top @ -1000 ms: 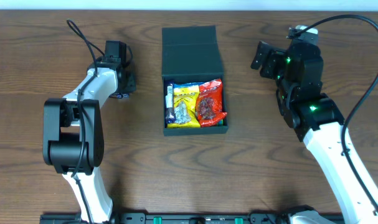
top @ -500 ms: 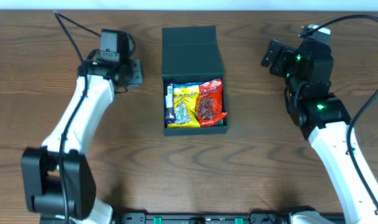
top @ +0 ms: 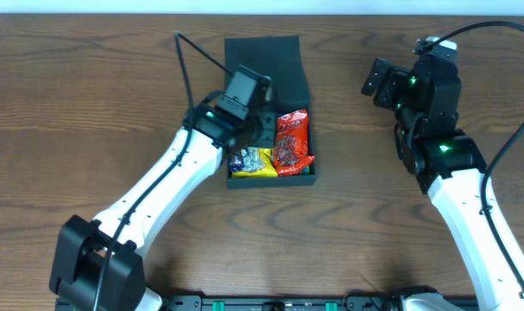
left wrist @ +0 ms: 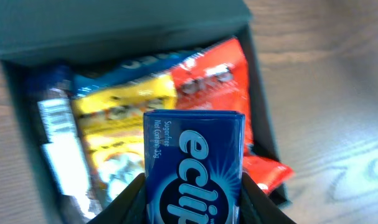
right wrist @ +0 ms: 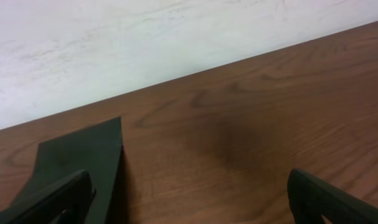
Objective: Pack container
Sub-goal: 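Carry the Eclipse tin over the box, lower it in, release, then raise both grippers to the open lid's edges and grasp them, then swing the lid forward and down over the box with both grippers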
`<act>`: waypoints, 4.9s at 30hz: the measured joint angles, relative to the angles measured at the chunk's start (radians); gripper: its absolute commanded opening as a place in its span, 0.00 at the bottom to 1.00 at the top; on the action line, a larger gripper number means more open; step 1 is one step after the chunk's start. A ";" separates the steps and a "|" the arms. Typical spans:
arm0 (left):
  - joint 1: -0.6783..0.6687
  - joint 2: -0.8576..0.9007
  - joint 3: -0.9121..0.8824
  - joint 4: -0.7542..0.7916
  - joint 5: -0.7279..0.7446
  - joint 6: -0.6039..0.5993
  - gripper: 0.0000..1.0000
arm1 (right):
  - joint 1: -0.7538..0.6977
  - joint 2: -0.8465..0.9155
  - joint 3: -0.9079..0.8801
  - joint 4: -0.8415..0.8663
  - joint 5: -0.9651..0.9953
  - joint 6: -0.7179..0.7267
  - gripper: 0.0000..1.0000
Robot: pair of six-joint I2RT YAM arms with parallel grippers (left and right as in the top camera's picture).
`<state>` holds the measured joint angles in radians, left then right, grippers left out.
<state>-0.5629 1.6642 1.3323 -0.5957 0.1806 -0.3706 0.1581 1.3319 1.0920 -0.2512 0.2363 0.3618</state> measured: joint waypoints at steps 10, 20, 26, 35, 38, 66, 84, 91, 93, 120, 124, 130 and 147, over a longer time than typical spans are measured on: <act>-0.026 0.000 0.000 -0.003 0.000 -0.057 0.95 | 0.000 0.000 0.000 -0.014 0.000 0.000 0.99; -0.025 0.000 0.000 0.055 0.016 -0.016 0.96 | 0.000 0.000 0.000 -0.037 -0.019 0.000 0.98; 0.046 0.000 0.000 0.143 -0.019 -0.011 0.41 | 0.000 0.003 0.000 -0.036 -0.071 -0.007 0.11; 0.279 0.000 0.000 0.261 -0.147 -0.002 0.06 | 0.000 0.198 0.000 0.170 -0.107 -0.009 0.01; 0.327 0.000 0.000 0.280 -0.181 -0.003 0.06 | 0.000 0.238 0.000 0.194 -0.161 -0.021 0.01; 0.558 0.691 0.497 0.199 0.425 -0.180 0.06 | -0.081 0.884 0.391 0.229 -0.721 0.271 0.02; 0.500 0.741 0.499 0.069 0.462 -0.153 0.06 | -0.078 0.970 0.401 0.206 -0.916 0.316 0.02; 0.462 0.741 0.499 0.103 0.498 -0.153 0.06 | -0.057 0.977 0.401 0.242 -0.976 0.317 0.02; 0.462 0.741 0.499 0.105 0.511 -0.150 0.06 | -0.056 0.981 0.401 0.267 -1.001 0.320 0.02; 0.484 0.524 0.587 -0.016 0.583 0.152 0.06 | -0.086 0.885 0.421 0.503 -1.395 0.295 0.02; 0.484 0.443 0.589 -0.065 0.563 0.214 0.06 | -0.086 0.827 0.431 0.504 -1.451 0.278 0.02; 0.484 0.346 0.595 -0.177 0.511 0.355 0.06 | -0.084 0.801 0.436 0.431 -1.549 0.266 0.02; 0.484 0.323 0.597 -0.353 0.455 0.507 0.06 | -0.075 0.801 0.439 0.114 -1.580 0.097 0.02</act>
<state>-0.0788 1.9877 1.9289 -0.9485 0.6357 0.1360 0.0830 2.1334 1.5307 -0.1371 -1.3434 0.4587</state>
